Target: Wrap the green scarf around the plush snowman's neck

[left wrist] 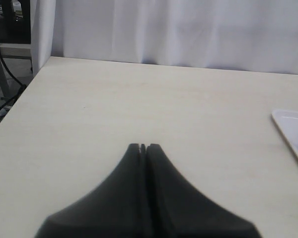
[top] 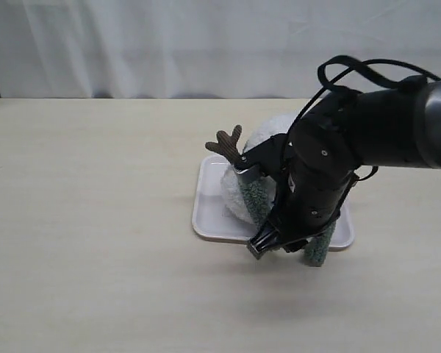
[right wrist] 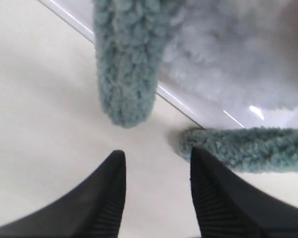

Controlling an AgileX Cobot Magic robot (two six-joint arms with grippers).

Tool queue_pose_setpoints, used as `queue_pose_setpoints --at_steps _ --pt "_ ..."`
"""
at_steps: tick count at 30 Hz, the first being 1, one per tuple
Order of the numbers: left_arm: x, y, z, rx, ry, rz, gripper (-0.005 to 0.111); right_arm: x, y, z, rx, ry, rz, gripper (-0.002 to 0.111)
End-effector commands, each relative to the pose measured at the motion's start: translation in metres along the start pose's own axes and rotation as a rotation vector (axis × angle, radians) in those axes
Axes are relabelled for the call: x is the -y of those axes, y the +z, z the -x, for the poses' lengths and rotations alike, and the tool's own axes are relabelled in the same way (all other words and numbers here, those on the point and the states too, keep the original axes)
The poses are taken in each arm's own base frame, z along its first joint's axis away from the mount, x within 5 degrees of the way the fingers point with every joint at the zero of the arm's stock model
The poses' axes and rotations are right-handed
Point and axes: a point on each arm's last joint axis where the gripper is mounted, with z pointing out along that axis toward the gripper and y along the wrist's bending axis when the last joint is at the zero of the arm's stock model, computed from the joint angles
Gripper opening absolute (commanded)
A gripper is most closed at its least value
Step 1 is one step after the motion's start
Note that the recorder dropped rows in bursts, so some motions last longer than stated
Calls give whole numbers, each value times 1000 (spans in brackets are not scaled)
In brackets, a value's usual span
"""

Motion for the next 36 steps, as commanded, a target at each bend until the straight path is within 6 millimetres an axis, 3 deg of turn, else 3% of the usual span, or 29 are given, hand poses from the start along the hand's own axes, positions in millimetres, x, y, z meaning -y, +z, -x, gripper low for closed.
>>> queue_pose_setpoints --at_steps 1,5,8,13,17,19,29,34,36 --pt "0 0 0 11 1 -1 0 4 -24 -7 6 14 -2 41" --pt "0 0 0 11 1 -1 0 8 -39 -12 29 49 -12 41" --pt "0 0 0 11 1 -1 0 22 -42 -13 103 126 -138 41" --pt "0 0 0 11 1 -1 0 37 -31 -24 144 270 -326 48" --pt "0 0 0 11 1 -1 0 31 -17 -33 151 264 -289 64" --pt "0 0 0 11 1 -1 0 30 -11 -35 181 270 -262 66" --pt "0 0 0 11 1 -1 0 48 27 -49 265 418 -99 61" --pt "0 0 0 11 1 -1 0 46 39 -52 285 414 -42 47" --pt "0 0 0 11 1 -1 0 43 39 -51 317 405 -10 36"
